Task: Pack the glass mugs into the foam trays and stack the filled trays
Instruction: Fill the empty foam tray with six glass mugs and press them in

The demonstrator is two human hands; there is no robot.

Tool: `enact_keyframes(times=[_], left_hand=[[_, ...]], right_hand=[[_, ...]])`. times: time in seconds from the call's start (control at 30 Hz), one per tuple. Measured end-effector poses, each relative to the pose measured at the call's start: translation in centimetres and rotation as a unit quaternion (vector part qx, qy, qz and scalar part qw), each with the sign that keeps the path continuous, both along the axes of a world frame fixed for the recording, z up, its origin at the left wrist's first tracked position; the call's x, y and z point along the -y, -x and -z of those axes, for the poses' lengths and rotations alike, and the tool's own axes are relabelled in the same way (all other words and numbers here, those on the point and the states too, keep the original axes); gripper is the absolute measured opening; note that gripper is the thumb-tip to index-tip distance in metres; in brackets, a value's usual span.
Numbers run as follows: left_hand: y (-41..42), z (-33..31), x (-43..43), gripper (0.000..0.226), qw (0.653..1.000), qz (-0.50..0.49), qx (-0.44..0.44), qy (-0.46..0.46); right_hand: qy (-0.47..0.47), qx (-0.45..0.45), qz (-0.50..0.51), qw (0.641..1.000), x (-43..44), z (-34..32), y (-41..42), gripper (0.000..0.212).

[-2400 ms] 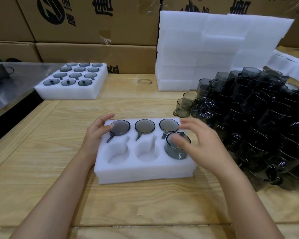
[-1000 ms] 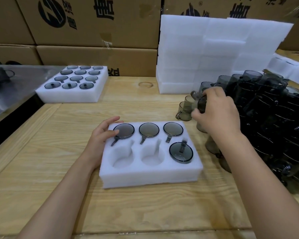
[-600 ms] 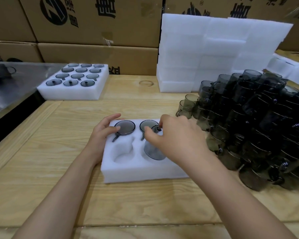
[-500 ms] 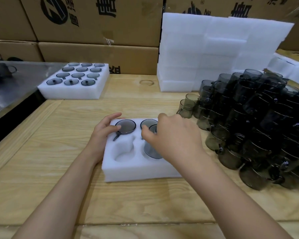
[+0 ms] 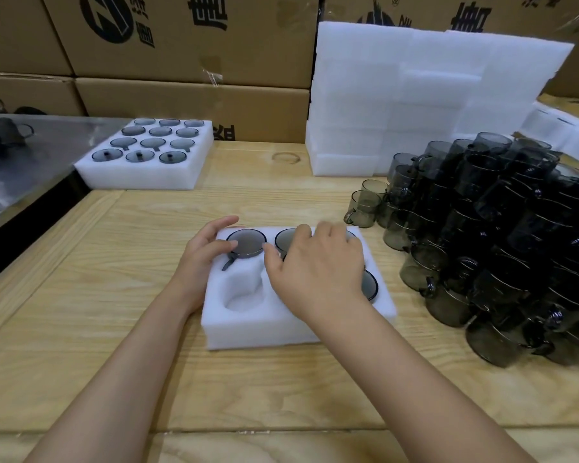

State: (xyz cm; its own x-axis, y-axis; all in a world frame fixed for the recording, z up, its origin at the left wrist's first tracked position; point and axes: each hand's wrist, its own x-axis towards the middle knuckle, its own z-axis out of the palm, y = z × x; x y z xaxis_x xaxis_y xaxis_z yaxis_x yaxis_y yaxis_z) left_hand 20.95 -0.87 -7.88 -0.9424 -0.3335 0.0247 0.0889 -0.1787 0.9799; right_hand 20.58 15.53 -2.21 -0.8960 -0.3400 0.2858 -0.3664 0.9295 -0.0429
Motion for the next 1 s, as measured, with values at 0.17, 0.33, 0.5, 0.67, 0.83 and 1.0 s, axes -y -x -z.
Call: enact_keyframes(times=[0.17, 0.33, 0.5, 0.67, 0.83, 1.0], left_hand=[[0.1, 0.2, 0.1, 0.042, 1.000, 0.006, 0.003, -0.015], [0.3, 0.4, 0.3, 0.041, 1.000, 0.004, 0.001, -0.010], [0.4, 0.6, 0.5, 0.041, 1.000, 0.006, -0.001, -0.003], [0.3, 0.6, 0.4, 0.041, 1.000, 0.007, -0.003, -0.001], [0.2, 0.5, 0.5, 0.041, 0.999, 0.028, -0.012, -0.016], [0.2, 0.6, 0.5, 0.042, 0.999, 0.025, -0.024, -0.035]], right_hand=[[0.036, 0.196, -0.115, 0.973, -1.1, 1.0, 0.6, 0.075], [0.016, 0.229, -0.129, 0.965, -1.2, 1.9, 1.7, 0.081], [-0.057, 0.199, -0.112, 0.972, -0.7, 3.0, 1.7, 0.085], [-0.005, 0.257, -0.116, 0.959, -0.8, 2.3, 2.3, 0.089], [0.024, 0.164, -0.111, 0.980, -0.3, 1.9, 3.5, 0.076], [-0.013, 0.168, -0.108, 0.980, 0.4, 3.5, 3.2, 0.071]])
